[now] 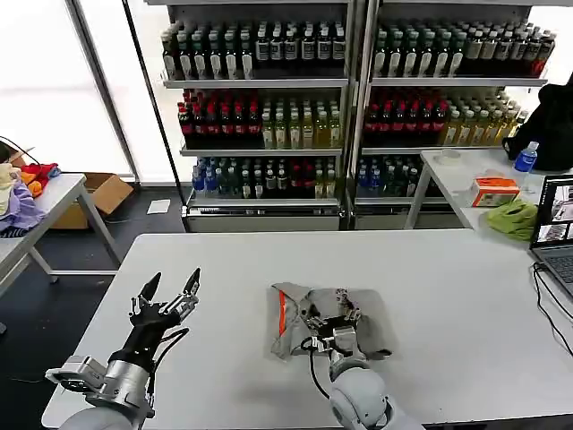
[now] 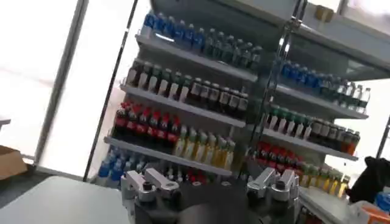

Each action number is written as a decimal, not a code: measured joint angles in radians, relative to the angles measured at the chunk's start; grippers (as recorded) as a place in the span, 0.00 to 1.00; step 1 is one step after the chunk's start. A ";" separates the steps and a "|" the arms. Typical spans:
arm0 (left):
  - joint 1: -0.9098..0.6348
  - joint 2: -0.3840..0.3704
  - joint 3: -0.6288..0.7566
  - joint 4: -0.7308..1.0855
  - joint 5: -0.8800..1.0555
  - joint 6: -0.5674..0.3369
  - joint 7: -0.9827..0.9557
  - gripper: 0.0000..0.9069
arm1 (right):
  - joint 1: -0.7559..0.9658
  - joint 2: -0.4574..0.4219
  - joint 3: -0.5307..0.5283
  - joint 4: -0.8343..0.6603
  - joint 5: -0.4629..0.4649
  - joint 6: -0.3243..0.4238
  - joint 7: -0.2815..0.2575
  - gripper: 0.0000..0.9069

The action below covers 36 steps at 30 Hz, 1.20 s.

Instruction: Fold and organize the clothes.

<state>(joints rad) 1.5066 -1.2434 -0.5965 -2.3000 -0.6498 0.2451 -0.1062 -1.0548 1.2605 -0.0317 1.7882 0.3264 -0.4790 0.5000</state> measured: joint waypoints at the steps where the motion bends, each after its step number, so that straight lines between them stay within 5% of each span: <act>1: 0.001 -0.001 -0.001 -0.002 0.000 0.000 0.000 1.00 | -0.006 -0.004 0.004 0.009 0.000 0.012 -0.005 1.00; 18: 0.016 -0.003 0.002 0.002 0.003 -0.005 0.005 1.00 | -0.194 -0.063 0.157 0.149 0.075 0.213 -0.123 1.00; 36: 0.014 -0.005 0.007 0.022 0.005 -0.011 0.010 1.00 | -0.297 -0.071 0.259 0.164 0.267 0.256 -0.071 1.00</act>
<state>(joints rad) 1.5210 -1.2484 -0.5895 -2.2779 -0.6445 0.2339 -0.0961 -1.3519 1.1894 0.2268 1.9519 0.5929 -0.2234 0.4286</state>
